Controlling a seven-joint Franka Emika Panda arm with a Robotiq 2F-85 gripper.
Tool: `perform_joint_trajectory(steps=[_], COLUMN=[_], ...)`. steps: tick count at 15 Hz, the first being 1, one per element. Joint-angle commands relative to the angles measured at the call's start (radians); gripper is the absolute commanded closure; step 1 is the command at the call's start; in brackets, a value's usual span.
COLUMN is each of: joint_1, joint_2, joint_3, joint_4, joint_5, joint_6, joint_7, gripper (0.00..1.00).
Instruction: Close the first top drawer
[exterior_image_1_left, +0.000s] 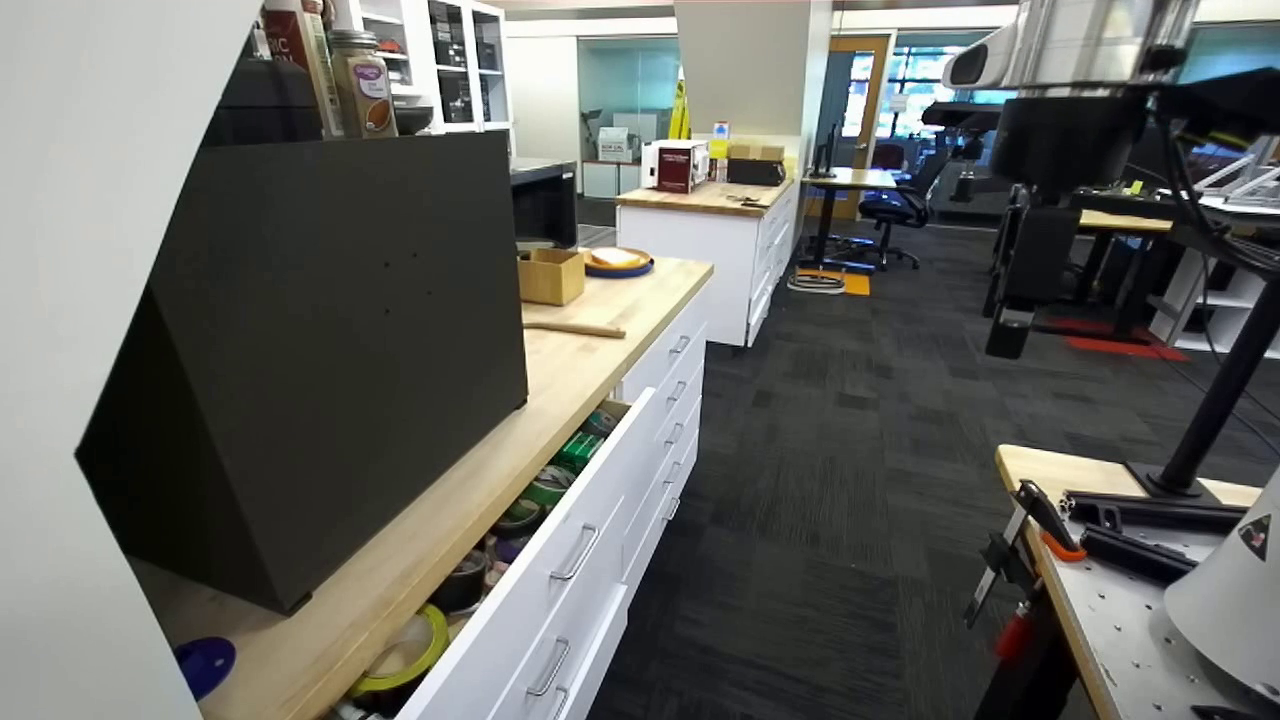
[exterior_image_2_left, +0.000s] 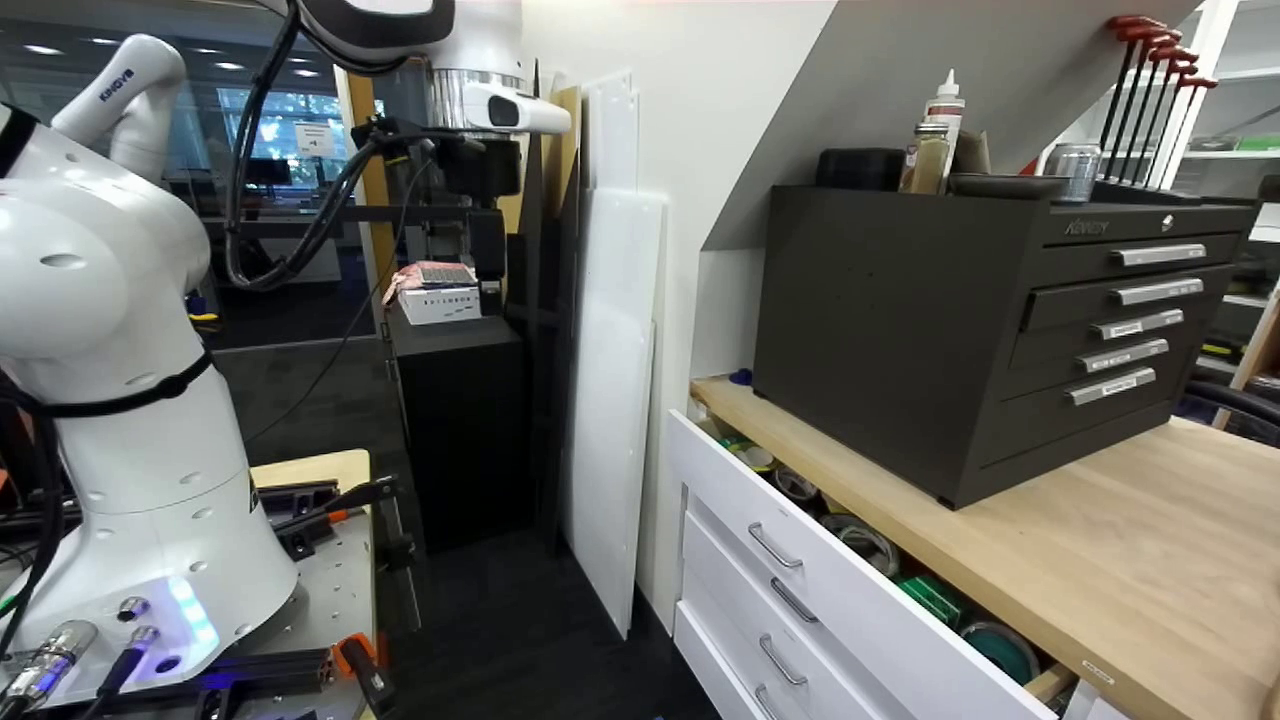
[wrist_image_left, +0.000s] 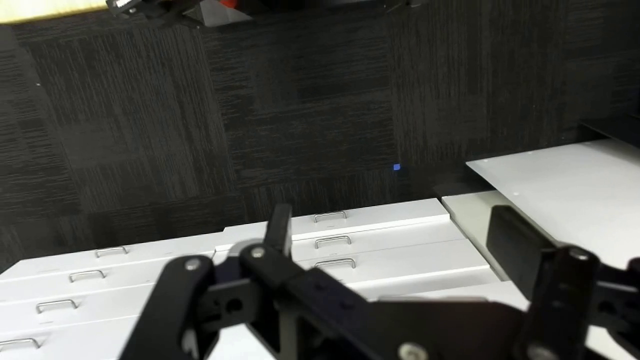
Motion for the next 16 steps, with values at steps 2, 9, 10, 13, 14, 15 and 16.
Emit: perform_joint_trajectory(steps=[2, 9, 10, 13, 14, 15, 16], joint_1=[-0.023, -0.041, -0.041, -0.049, -0.056, -0.064, -0.072], joint_2=[0.153, 0.284, 0.324, 0.447, 0.490, 0.536, 0.579], joint_3=[0.022, -0.015, -0.015, -0.017, -0.017, -0.015, -0.014], joint_4=[0.003, 0.042, 0.050, 0.083, 0.098, 0.116, 0.135], joint_5=[-0.043, -0.104, -0.114, -0.140, -0.153, -0.170, -0.184], joint_6=[0.132, 0.276, 0.318, 0.425, 0.455, 0.482, 0.504], joint_7=[0.015, -0.033, -0.035, -0.031, -0.028, -0.019, -0.010], gripper=[0.00, 0.00, 0.00, 0.00, 0.00, 0.00, 0.00])
